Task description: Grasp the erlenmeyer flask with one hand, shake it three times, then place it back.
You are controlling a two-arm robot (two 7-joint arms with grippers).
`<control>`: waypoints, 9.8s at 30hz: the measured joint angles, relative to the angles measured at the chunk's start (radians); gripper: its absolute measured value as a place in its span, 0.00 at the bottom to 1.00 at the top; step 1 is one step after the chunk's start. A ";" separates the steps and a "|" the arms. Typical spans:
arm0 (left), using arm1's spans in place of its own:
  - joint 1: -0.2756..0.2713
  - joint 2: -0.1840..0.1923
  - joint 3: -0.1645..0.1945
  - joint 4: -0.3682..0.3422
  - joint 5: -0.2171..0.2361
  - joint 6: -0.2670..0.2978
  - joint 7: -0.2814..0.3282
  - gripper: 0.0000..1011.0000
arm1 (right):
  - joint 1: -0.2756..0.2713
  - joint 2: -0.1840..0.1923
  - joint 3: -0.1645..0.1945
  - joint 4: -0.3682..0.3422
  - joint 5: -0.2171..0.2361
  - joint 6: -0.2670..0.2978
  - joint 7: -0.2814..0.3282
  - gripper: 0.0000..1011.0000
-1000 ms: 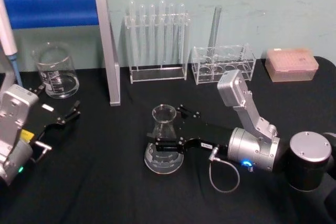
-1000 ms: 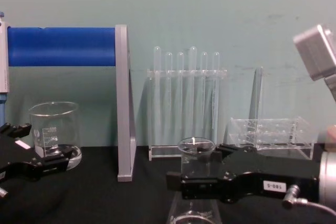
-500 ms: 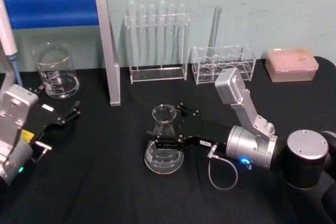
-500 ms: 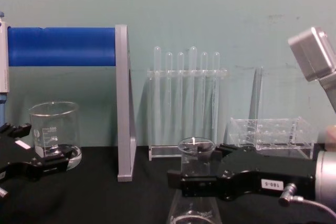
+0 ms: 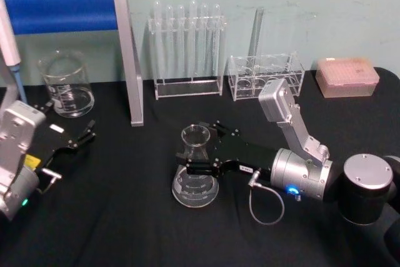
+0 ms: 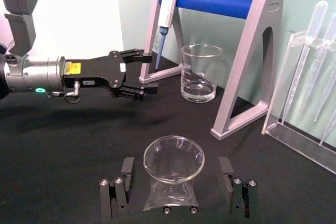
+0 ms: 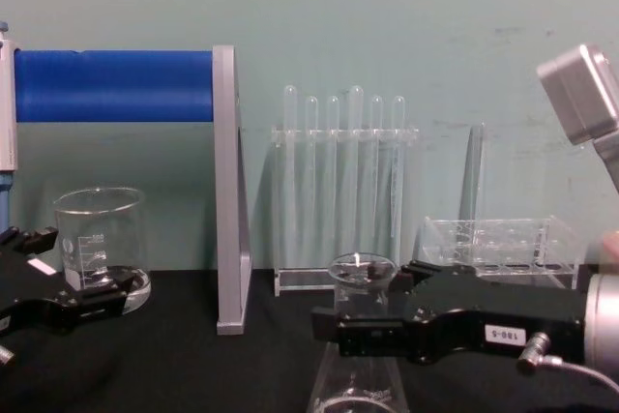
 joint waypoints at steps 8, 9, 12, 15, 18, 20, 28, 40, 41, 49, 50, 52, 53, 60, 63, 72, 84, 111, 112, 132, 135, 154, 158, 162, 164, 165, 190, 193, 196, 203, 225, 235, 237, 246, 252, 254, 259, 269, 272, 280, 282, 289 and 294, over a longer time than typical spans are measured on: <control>0.000 0.000 0.000 0.000 0.000 0.000 0.000 0.99 | 0.000 0.000 0.000 0.000 0.001 0.000 0.000 0.97; 0.000 0.000 0.000 0.000 0.000 0.000 0.000 0.99 | 0.000 0.000 0.000 0.000 0.001 0.000 0.000 0.96; 0.000 0.000 0.000 0.000 0.000 0.000 0.000 0.99 | 0.000 0.000 0.000 0.000 0.002 -0.001 0.000 0.88; 0.000 0.000 0.000 0.000 0.000 0.000 0.000 0.99 | 0.000 0.000 0.000 0.000 0.002 -0.001 0.000 0.80; 0.000 0.000 0.000 0.000 0.000 0.000 0.000 0.99 | 0.000 0.000 0.000 0.000 0.002 -0.001 0.000 0.74; 0.000 0.000 0.000 0.000 0.000 0.000 0.000 0.99 | 0.000 0.000 0.000 0.000 0.002 -0.001 0.001 0.67; 0.000 0.000 0.000 0.000 0.000 0.000 0.000 0.99 | 0.000 0.000 0.000 0.000 0.003 -0.001 0.001 0.45; 0.000 0.000 0.000 0.000 0.000 0.000 0.000 0.99 | -0.014 0.009 0.023 -0.031 0.023 0.010 -0.014 0.45; 0.000 0.000 0.000 0.000 0.000 0.000 0.000 0.99 | -0.016 0.011 0.026 -0.039 0.025 0.012 -0.019 0.45; 0.000 0.000 0.000 0.000 0.000 0.000 0.000 0.99 | -0.034 0.041 0.065 -0.150 0.033 0.051 -0.073 0.45; 0.000 0.000 0.000 0.000 0.000 0.000 0.000 0.99 | -0.036 0.045 0.069 -0.161 0.033 0.053 -0.077 0.45; 0.000 0.000 0.000 0.000 0.000 0.000 0.000 0.99 | -0.038 0.051 0.075 -0.180 0.034 0.057 -0.084 0.45; 0.000 0.000 0.000 0.000 0.000 0.000 0.000 0.99 | -0.042 0.058 0.082 -0.201 0.034 0.063 -0.092 0.45; 0.000 0.000 0.000 0.000 0.000 0.000 0.000 0.99 | -0.059 0.082 0.108 -0.267 0.033 0.082 -0.120 0.45; 0.000 0.000 0.000 0.000 0.000 0.000 0.000 0.99 | -0.063 0.086 0.116 -0.281 0.035 0.086 -0.125 0.45; 0.000 0.000 0.000 0.000 0.000 0.000 0.000 0.99 | -0.076 0.094 0.131 -0.306 0.048 0.094 -0.133 0.45; 0.000 0.000 0.000 0.000 0.000 0.000 0.000 0.99 | -0.077 0.092 0.132 -0.300 0.053 0.100 -0.139 0.45; 0.000 0.000 0.000 0.000 0.000 0.000 0.000 0.99 | -0.080 0.090 0.110 -0.306 0.056 0.107 -0.125 0.45; 0.000 0.000 0.000 0.000 0.000 0.000 0.000 0.99 | -0.081 0.090 0.107 -0.309 0.057 0.107 -0.120 0.45; 0.000 0.000 0.000 0.000 0.000 0.000 0.000 0.99 | -0.087 0.217 -0.015 -0.385 0.148 0.049 0.175 0.45; 0.000 0.000 0.000 0.000 0.000 0.000 0.000 0.99 | -0.081 0.217 -0.023 -0.382 0.149 0.045 0.166 0.45; 0.000 0.000 0.000 0.000 0.000 0.000 0.000 0.99 | -0.054 0.009 0.045 -0.250 -0.023 0.096 -0.327 0.45; 0.000 0.000 0.000 0.000 0.000 0.000 0.000 0.99 | -0.053 -0.033 0.074 -0.222 -0.053 0.112 -0.415 0.45; 0.000 0.000 0.000 0.000 0.000 0.000 0.000 0.99 | -0.050 -0.072 0.104 -0.195 -0.079 0.134 -0.498 0.45; 0.000 0.000 0.000 0.000 0.000 0.000 0.000 0.99 | -0.048 -0.093 0.121 -0.178 -0.094 0.144 -0.542 0.45; 0.000 0.000 0.000 0.000 0.000 0.000 0.000 0.99 | -0.047 -0.099 0.126 -0.174 -0.097 0.147 -0.551 0.45; 0.000 0.000 0.000 0.000 0.000 0.000 0.000 0.99 | -0.090 -0.026 0.130 -0.272 -0.031 0.170 -0.223 0.45; 0.000 0.000 0.000 0.000 0.000 0.000 0.000 0.99 | -0.090 0.010 0.112 -0.288 -0.005 0.165 -0.137 0.45; 0.000 0.000 0.000 0.000 0.000 0.000 0.000 0.99 | -0.084 0.045 0.092 -0.299 0.025 0.154 -0.061 0.45; 0.000 0.000 0.000 0.000 0.000 0.000 0.000 0.99 | -0.070 0.106 0.054 -0.320 0.076 0.125 0.076 0.45; 0.000 0.000 0.000 0.000 0.000 0.000 0.000 0.99 | -0.050 0.122 -0.001 -0.328 0.091 0.087 0.008 0.45; 0.000 0.000 0.000 0.000 0.000 0.000 0.000 0.99 | -0.069 0.026 0.039 -0.294 -0.022 0.098 -0.258 0.45; 0.000 0.000 0.000 0.000 0.000 0.000 0.000 0.99 | -0.072 -0.004 0.057 -0.282 -0.043 0.114 -0.321 0.45; 0.000 0.000 0.000 0.000 0.000 0.000 0.000 0.99 | -0.076 -0.101 0.121 -0.239 -0.093 0.173 -0.503 0.45; 0.000 0.000 0.000 0.000 0.000 0.000 0.000 0.99 | -0.077 -0.139 0.149 -0.221 -0.114 0.186 -0.556 0.45; 0.000 0.000 0.000 0.000 0.000 0.000 0.000 0.99 | -0.078 -0.145 0.154 -0.218 -0.119 0.188 -0.564 0.45; 0.000 0.000 0.000 0.000 0.000 0.000 0.000 0.99 | -0.083 -0.162 0.169 -0.216 -0.133 0.195 -0.577 0.45; 0.000 0.000 0.000 0.000 0.000 0.000 0.000 0.99 | -0.103 -0.158 0.173 -0.245 -0.121 0.198 -0.487 0.45; 0.000 0.000 0.000 0.000 0.000 0.000 0.000 0.99 | -0.110 -0.138 0.165 -0.263 -0.108 0.195 -0.419 0.45; 0.000 0.000 0.000 0.000 0.000 0.000 0.000 0.99 | -0.117 -0.048 0.126 -0.311 -0.050 0.195 -0.197 0.45; 0.000 0.000 0.000 0.000 0.000 0.000 0.000 0.99 | -0.115 -0.022 0.112 -0.322 -0.029 0.194 -0.143 0.45; 0.000 0.000 0.000 0.000 0.000 0.000 0.000 0.99 | -0.107 0.047 0.077 -0.347 0.031 0.174 -0.004 0.45; 0.000 0.000 0.000 0.000 0.000 0.000 0.000 0.99 | -0.098 0.086 0.053 -0.358 0.060 0.150 0.073 0.45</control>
